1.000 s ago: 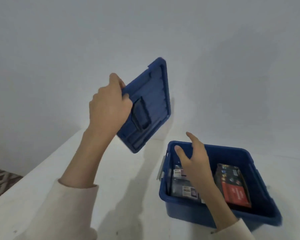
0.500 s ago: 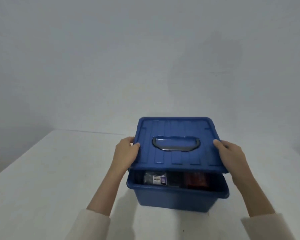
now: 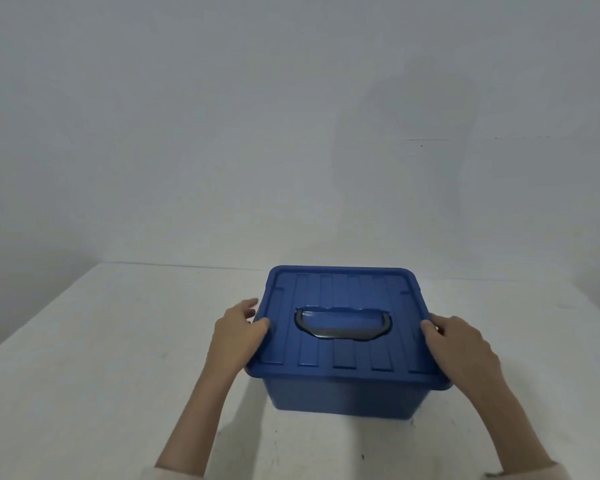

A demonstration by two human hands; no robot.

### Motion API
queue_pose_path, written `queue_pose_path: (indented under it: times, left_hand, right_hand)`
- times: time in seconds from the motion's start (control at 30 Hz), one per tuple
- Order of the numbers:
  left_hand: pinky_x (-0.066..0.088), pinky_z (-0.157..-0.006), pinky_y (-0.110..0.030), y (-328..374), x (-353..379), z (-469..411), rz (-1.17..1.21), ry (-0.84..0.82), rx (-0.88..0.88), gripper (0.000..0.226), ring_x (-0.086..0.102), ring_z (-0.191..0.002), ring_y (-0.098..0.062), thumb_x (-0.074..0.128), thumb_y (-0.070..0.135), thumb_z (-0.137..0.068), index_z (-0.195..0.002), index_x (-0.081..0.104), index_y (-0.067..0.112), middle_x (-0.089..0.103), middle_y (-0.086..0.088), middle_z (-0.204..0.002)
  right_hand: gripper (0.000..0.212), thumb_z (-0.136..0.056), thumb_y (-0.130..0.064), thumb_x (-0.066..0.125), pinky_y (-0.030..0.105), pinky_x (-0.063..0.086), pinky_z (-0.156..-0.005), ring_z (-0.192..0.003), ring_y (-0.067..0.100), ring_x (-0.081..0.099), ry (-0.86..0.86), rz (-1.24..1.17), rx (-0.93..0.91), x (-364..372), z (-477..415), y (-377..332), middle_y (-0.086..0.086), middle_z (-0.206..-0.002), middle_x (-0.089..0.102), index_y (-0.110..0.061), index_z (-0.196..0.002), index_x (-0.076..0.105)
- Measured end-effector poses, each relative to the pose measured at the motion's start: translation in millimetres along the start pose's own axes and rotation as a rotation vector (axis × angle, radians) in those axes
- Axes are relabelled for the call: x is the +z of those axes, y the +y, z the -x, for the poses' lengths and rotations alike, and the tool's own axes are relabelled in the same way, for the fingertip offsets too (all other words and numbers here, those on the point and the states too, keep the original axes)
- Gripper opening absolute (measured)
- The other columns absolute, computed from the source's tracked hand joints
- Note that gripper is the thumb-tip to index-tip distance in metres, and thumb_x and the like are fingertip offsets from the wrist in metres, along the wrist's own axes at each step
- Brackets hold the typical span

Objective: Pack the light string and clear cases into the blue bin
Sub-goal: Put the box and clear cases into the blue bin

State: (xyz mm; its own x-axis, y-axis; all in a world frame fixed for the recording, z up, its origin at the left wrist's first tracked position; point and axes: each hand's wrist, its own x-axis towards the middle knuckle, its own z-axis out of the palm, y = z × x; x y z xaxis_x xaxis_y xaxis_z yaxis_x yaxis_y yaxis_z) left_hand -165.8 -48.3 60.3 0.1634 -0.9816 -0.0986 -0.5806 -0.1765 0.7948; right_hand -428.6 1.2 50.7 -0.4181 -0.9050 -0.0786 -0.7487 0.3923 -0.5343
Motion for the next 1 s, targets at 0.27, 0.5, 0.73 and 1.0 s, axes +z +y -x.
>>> queue_pose_path:
  times: [0.27,0.5,0.73,1.0]
  left_hand:
    - [0.053,-0.057,-0.031,-11.2,-3.4,-5.8,0.622,-0.383,-0.394,0.027,0.064,-0.079,-0.026,0.060,0.027,-0.083,-0.104,0.062,0.011,0.070,-0.011,-0.092]
    - [0.055,-0.061,-0.034,-16.8,5.6,-6.6,0.639,-0.169,-0.277,0.017,0.065,-0.077,-0.027,0.067,0.020,-0.082,-0.093,0.066,0.007,0.071,-0.012,-0.089]
    - [0.054,-0.064,-0.029,-15.1,7.7,-4.1,0.319,0.048,0.036,0.011,0.063,-0.073,-0.012,0.063,0.019,-0.087,-0.083,0.062,0.030,0.066,0.008,-0.076]
    - [0.055,-0.072,-0.036,-25.8,13.9,-10.1,0.034,0.095,0.220,0.034,0.063,-0.078,-0.015,0.048,0.029,-0.095,-0.124,0.059,0.017,0.069,-0.001,-0.087]
  right_hand:
    - [0.011,-0.087,-0.015,0.054,0.034,0.044,-0.062,-0.071,0.026,0.054,-0.100,-0.863,0.283,1.1,-1.9,-2.9,0.010,-0.077,0.058,-0.007,-0.080,0.056]
    - [0.021,-0.087,-0.019,0.056,0.031,0.042,-0.055,-0.066,0.030,0.054,-0.025,-0.851,0.304,7.0,2.1,-4.6,0.012,-0.072,0.058,-0.008,-0.069,0.054]
    - [0.020,-0.088,-0.016,0.056,0.030,0.041,-0.053,-0.066,0.029,0.053,0.007,-0.834,0.309,5.7,4.9,-7.7,0.013,-0.073,0.057,-0.007,-0.070,0.054]
    - [0.021,-0.088,-0.017,0.057,0.030,0.041,-0.054,-0.066,0.030,0.053,0.023,-0.840,0.305,7.2,7.3,-8.2,0.014,-0.073,0.058,-0.007,-0.070,0.055]
